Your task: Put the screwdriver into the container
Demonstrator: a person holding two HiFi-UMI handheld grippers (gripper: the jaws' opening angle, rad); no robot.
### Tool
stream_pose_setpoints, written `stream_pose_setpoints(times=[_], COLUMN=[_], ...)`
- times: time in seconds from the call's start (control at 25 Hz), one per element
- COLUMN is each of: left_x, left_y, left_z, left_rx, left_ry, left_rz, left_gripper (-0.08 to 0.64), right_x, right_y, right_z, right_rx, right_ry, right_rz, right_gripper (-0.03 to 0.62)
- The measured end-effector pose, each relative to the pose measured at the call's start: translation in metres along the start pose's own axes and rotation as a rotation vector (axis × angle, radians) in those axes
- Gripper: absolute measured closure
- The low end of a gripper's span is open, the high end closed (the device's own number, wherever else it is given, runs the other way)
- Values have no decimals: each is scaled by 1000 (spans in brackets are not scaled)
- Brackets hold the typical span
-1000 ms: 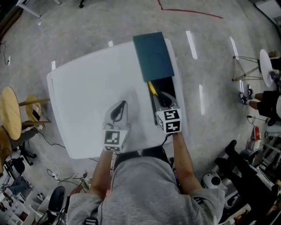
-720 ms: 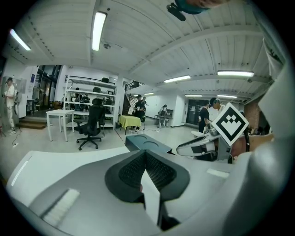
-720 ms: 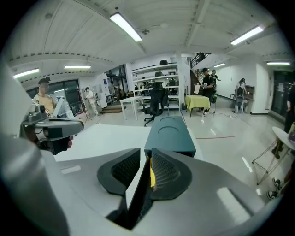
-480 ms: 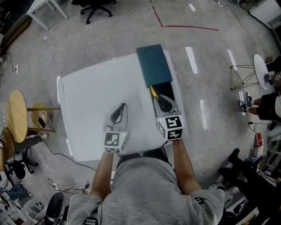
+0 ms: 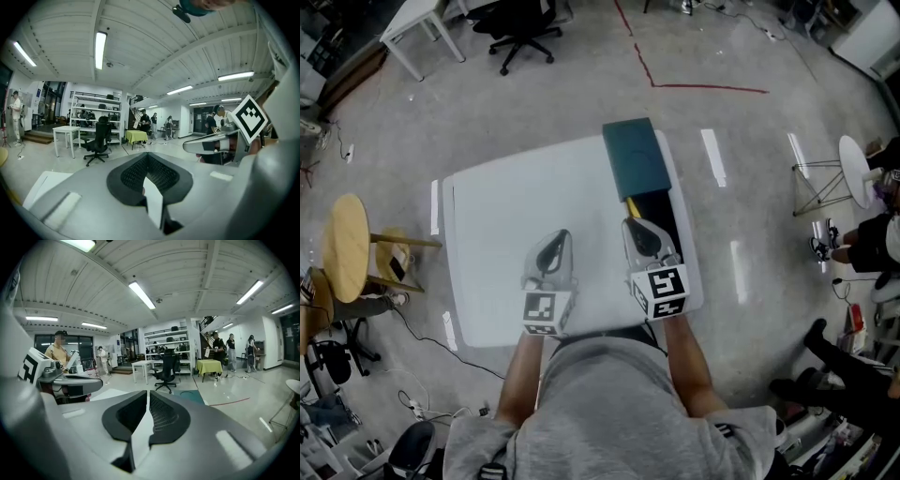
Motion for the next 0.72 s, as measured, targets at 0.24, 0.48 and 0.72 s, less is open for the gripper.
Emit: stream_pose_setpoints(times=[0.24,0.48,0.72], left_x=[-2,2,9], left_y=[-16,-30,-37], left_z=[13,13,9], left_rx=[26,26,21], left_ry=[10,15,8], left_rz=[23,39,38], left_gripper=[549,549,549], right_x=[-26,-41,-45], right_y=[-5,-14,-20], right_z=[3,-2,-6], right_rx=[22,22,17], right_ry=[-9,-23,-39], right_rz=[52,92,105], right_gripper=[588,589,589])
Point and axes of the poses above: the fingertips, and each gripper's own axes: y forward along the fingers, x to its right, z out of its top, the point moved 8 cm from there along -y, backward along the fingers, and after that the axes turned 8 degrees about x, right-handed, at the moved point
